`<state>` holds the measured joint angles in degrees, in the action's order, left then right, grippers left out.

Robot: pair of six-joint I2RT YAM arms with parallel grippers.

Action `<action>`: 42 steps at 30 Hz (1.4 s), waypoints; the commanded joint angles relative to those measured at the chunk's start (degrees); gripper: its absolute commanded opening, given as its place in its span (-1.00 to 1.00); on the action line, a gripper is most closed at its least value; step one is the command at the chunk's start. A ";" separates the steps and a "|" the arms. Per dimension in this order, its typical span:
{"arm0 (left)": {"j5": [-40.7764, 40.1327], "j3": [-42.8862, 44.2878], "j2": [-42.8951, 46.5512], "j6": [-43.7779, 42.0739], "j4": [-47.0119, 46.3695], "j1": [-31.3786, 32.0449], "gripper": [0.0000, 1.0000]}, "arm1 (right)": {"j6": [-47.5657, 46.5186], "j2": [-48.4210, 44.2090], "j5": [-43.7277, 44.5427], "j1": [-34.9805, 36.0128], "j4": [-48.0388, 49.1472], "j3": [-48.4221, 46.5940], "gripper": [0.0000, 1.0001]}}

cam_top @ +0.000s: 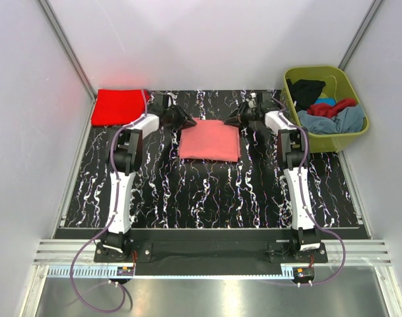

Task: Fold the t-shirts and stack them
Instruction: Fold the tshirt

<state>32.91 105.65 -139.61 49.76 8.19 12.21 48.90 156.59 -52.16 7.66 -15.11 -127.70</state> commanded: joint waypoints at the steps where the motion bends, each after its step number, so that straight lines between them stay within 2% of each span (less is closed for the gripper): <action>1: -3.28 3.42 -0.32 -4.74 3.32 -1.31 -0.58 | 0.93 1.17 2.24 -1.77 1.41 -2.82 -0.39; 4: -3.73 2.04 4.24 -7.73 6.93 -1.75 -0.53 | -2.05 -1.81 2.33 -2.21 -3.75 -3.51 -0.38; 9: -2.76 -6.84 17.06 -7.93 6.06 -1.22 -0.49 | -10.30 -9.36 6.01 -1.95 -19.30 -6.59 -0.29; 12: -1.79 -11.59 22.26 -7.57 4.82 0.44 -0.50 | -12.77 -14.19 7.25 -1.08 -23.63 -5.73 -0.26; 15: -1.71 -16.50 24.91 -6.97 2.90 2.02 -0.50 | -13.48 -18.94 6.99 0.42 -23.74 -1.61 -0.20; 19: 2.07 -20.82 23.25 -4.14 -2.73 3.26 -0.54 | -14.71 -21.68 3.48 4.20 -21.63 5.34 -0.15; 22: 3.82 -23.81 21.40 -4.93 -4.40 3.61 -0.54 | -13.23 -23.96 -0.74 6.75 -12.60 17.36 -0.16; 24: 4.10 -25.91 19.91 -7.29 -4.15 3.27 -0.55 | -12.87 -25.45 -2.50 6.93 -6.98 26.48 -0.17; 30: 3.48 -28.91 19.72 -16.60 1.91 2.03 -0.54 | -18.05 -27.65 -1.72 2.55 -5.45 39.61 -0.24; 35: 3.92 -31.20 27.79 -16.54 2.80 1.94 -0.53 | -20.86 -34.59 1.71 0.25 -9.13 42.27 -0.28; 38: 3.92 -30.94 31.67 -14.87 2.54 1.86 -0.52 | -19.56 -36.35 0.40 1.56 -11.34 39.55 -0.31; 42: 5.15 -30.23 31.69 -10.14 -0.62 2.03 -0.51 | -17.53 -34.17 -0.48 6.39 -11.52 32.28 -0.30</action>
<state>36.84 74.13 -110.19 36.93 11.51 14.24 31.29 124.29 -51.68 9.15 -26.52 -89.54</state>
